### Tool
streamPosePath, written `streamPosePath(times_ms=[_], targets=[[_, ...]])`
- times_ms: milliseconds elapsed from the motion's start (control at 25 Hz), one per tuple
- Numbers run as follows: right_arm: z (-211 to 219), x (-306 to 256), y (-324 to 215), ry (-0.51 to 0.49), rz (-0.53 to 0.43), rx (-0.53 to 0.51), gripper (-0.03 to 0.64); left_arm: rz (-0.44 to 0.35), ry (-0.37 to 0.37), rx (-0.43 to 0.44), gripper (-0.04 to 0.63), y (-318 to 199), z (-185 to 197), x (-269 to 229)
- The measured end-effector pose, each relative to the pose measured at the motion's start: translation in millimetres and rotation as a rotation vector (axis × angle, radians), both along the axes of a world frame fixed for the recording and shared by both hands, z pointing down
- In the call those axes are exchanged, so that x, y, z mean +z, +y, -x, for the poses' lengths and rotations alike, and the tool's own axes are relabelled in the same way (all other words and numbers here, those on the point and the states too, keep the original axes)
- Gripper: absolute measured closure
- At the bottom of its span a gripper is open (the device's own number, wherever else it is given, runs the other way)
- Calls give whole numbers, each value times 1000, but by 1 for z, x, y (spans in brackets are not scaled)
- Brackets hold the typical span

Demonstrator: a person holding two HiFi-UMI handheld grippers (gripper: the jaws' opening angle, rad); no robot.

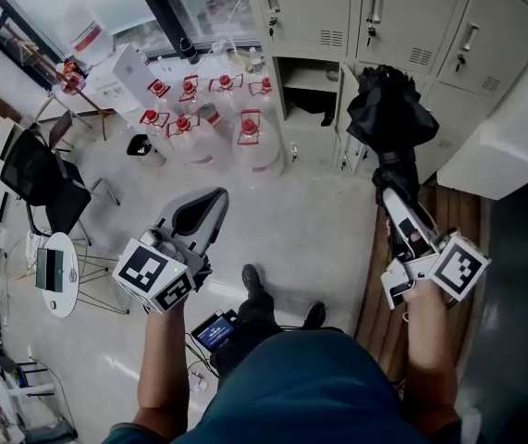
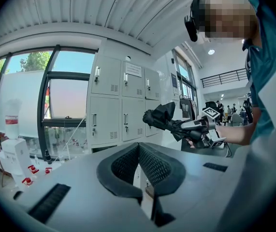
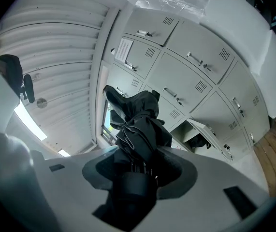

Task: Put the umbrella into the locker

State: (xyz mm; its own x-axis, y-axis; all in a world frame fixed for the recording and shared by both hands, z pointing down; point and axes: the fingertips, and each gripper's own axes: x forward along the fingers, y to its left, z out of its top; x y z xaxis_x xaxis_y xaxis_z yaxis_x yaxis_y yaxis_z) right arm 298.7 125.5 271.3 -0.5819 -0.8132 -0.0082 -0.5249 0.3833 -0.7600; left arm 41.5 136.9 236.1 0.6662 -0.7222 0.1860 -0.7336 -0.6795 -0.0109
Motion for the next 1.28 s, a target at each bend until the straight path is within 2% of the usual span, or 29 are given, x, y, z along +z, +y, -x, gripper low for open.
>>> streamPosePath(times_ms=[400,600,880,1280], targets=[[-10,3,-33,45,27,116,408,11,63,157,577,-82,-22,16],[5,0,-66,7,40,178,408,32,83,227,577,-134,-10,17],[23,-4,-118,5,36,246,408,46,83,285,577,-208,6,17],[36,2,-166,5,72,345,408,65,93,369,577,-280,18,23]])
